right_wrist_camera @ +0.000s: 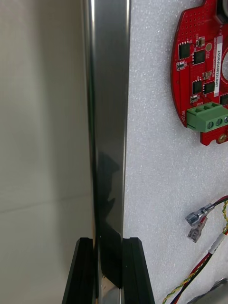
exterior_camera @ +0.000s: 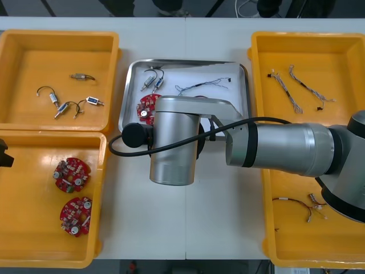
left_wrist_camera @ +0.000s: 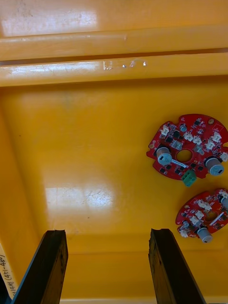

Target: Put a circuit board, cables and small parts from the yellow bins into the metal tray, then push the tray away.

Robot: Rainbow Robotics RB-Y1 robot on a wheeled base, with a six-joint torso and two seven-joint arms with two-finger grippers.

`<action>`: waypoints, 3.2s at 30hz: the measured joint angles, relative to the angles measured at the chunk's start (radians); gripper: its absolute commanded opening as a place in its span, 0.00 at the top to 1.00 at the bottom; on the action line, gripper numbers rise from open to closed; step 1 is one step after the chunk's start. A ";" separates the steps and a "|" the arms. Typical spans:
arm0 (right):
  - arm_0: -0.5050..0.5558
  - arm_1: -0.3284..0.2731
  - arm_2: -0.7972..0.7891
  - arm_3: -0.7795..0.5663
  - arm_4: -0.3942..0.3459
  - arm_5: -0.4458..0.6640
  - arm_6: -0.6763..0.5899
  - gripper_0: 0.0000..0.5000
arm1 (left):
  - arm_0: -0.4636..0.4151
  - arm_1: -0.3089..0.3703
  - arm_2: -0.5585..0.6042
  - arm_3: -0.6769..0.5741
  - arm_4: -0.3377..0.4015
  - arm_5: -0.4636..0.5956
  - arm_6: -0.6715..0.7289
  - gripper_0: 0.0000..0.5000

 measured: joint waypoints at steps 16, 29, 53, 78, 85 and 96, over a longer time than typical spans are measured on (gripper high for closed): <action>-0.057 0.011 0.000 0.155 0.000 -0.130 0.054 1.00 | 0.000 0.000 0.000 0.000 0.000 0.000 0.000 0.00; -0.108 0.037 0.000 0.306 0.000 -0.234 0.113 1.00 | 0.000 0.000 0.000 0.000 0.000 0.000 0.000 0.00; -0.138 0.050 -0.003 0.460 -0.018 -0.399 0.176 0.00 | 0.000 0.000 0.000 0.000 0.000 0.000 0.000 0.00; 0.076 0.048 -0.389 -0.112 0.059 0.164 0.176 0.00 | 0.001 0.000 0.000 0.000 0.000 0.000 0.000 0.00; 0.189 0.027 -0.495 -0.300 0.059 0.305 0.176 0.00 | 0.002 -0.001 0.000 0.000 0.000 0.000 0.000 0.00; 0.359 -0.048 -0.660 -0.549 0.059 0.307 0.176 0.00 | 0.004 -0.001 0.000 0.000 0.000 0.000 0.000 0.00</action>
